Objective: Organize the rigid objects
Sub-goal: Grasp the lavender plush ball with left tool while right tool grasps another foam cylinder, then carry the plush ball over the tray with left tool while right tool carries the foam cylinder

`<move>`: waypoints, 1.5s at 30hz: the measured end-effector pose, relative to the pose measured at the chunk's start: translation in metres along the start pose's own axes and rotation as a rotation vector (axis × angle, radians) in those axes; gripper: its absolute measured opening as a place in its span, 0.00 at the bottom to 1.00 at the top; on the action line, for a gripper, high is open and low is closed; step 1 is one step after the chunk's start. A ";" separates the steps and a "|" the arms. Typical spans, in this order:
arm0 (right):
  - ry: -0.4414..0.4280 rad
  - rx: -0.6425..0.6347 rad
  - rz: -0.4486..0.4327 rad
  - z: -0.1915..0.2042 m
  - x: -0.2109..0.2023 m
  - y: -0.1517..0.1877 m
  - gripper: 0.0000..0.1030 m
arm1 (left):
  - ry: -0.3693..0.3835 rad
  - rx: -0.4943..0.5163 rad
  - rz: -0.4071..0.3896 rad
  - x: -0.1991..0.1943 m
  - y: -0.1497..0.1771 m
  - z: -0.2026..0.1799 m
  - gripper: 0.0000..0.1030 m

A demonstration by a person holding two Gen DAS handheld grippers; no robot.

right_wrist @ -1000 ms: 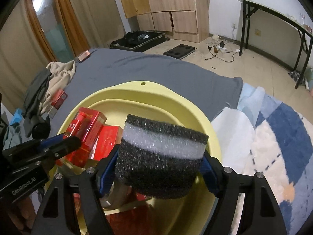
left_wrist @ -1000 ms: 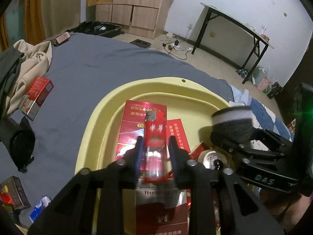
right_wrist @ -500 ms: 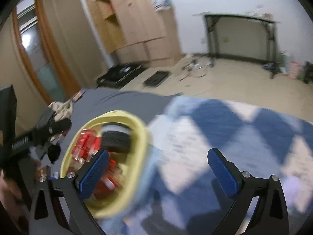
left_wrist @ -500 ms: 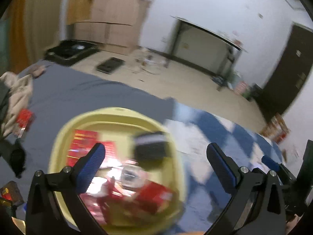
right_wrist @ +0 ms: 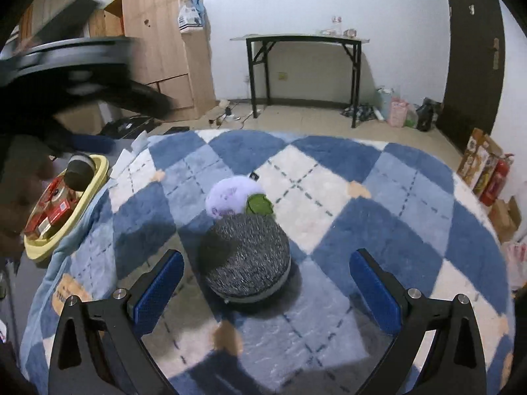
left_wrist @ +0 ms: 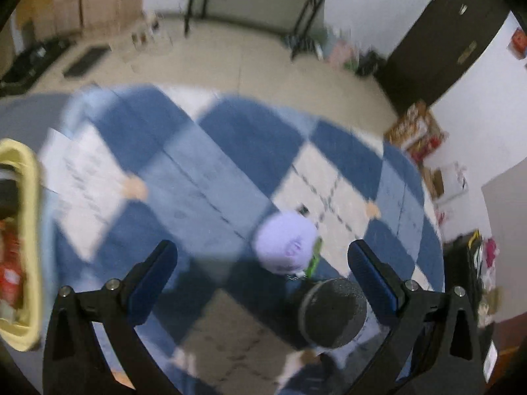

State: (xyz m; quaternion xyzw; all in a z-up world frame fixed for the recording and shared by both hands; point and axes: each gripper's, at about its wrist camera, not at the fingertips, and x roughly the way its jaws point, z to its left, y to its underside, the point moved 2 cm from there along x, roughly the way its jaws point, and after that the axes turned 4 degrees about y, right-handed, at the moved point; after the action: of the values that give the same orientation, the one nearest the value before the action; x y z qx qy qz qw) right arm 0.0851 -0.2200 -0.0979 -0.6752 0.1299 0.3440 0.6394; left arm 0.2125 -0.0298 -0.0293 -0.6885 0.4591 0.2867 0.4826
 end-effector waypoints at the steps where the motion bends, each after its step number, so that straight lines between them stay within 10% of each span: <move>1: -0.009 -0.004 0.004 -0.005 0.003 0.000 1.00 | -0.007 0.010 0.025 0.012 -0.001 -0.004 1.00; 11: -0.059 -0.057 0.034 -0.014 0.054 -0.009 1.00 | 0.005 -0.019 0.149 0.067 0.009 0.002 0.97; 17: -0.071 -0.086 0.067 -0.004 0.080 -0.005 0.67 | -0.020 0.028 0.121 0.062 0.015 -0.012 0.54; 24: -0.063 -0.078 0.046 -0.007 0.081 -0.007 0.66 | -0.007 0.068 0.101 0.055 0.015 -0.026 0.52; 45: -0.103 -0.104 -0.065 0.027 0.019 -0.034 0.66 | -0.219 0.043 -0.231 -0.179 0.032 0.149 0.53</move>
State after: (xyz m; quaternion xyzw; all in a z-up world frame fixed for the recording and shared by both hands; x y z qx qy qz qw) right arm 0.1122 -0.1842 -0.0821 -0.6930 0.0568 0.3634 0.6200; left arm 0.1169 0.1682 0.0525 -0.6908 0.3275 0.2927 0.5744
